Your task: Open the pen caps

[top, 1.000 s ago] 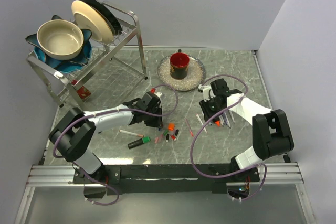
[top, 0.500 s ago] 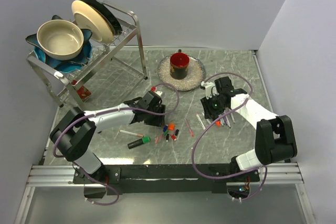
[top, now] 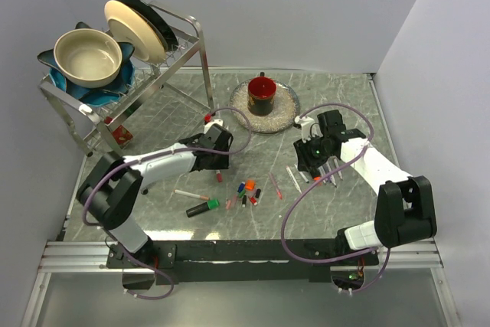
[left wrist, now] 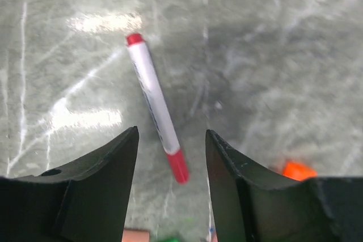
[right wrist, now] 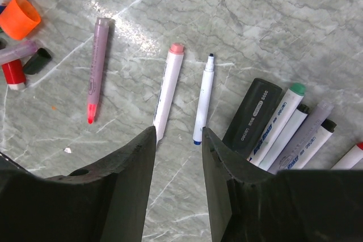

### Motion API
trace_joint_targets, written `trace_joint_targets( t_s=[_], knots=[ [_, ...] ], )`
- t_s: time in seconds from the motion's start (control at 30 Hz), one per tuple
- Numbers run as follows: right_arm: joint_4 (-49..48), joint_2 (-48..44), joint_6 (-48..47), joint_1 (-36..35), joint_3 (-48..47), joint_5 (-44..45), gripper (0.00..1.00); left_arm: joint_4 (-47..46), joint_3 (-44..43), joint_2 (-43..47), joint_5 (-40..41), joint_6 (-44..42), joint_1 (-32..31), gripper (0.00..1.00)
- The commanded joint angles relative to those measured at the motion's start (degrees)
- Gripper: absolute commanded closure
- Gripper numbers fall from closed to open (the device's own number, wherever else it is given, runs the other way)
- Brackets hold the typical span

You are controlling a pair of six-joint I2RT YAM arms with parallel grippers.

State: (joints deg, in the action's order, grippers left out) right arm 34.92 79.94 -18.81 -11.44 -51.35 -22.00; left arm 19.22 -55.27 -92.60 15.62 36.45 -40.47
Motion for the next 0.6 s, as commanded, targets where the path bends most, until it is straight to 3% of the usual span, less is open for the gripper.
trace_joint_targets(
  t_s=[0.0, 0.3, 0.43, 0.57],
  knots=[
    [0.15, -1.37, -0.79, 0.46, -2.26, -1.03, 0.54, 2.4, -3.88, -3.55, 4.95, 1.7, 0.04, 0.45],
    [0.24, -1.89, -0.88, 0.63, -2.17, -1.55, 0.54, 2.58, -7.58, -11.29, 1.61, 0.56, 0.21, 0.68],
    [0.24, -2.25, -0.97, 0.54, -2.26, -2.17, 0.54, 1.17, -7.31, -11.21, -1.02, -0.5, 0.21, 0.87],
    [0.77, -3.03, -2.19, 0.46, -2.35, -4.62, 0.54, -3.13, -5.74, -8.05, -5.32, -2.78, 0.04, 0.97]
  ],
)
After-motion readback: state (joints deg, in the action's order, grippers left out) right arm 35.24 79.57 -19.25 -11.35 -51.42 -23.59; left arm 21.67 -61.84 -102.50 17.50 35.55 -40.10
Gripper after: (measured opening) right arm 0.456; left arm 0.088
